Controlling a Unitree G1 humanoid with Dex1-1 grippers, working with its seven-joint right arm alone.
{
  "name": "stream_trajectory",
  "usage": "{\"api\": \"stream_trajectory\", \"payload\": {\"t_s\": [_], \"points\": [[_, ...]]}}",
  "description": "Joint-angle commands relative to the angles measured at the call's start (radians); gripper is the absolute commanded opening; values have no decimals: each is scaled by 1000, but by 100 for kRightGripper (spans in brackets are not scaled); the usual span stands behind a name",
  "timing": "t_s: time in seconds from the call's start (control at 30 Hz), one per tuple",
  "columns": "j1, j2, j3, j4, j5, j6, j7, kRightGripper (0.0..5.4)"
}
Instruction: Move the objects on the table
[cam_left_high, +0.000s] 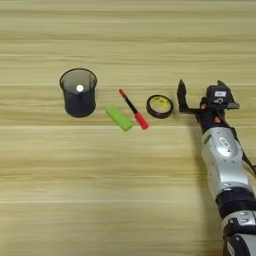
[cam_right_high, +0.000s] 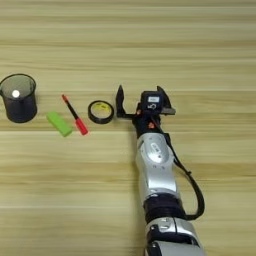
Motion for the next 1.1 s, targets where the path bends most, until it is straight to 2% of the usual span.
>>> {"api": "stream_trajectory", "payload": {"t_s": [0.03,1.1], "points": [[-74,-18,0,-49,-2,-24,-2,539],[-71,-18,6,-54,-4,-20,-2,539]]}}
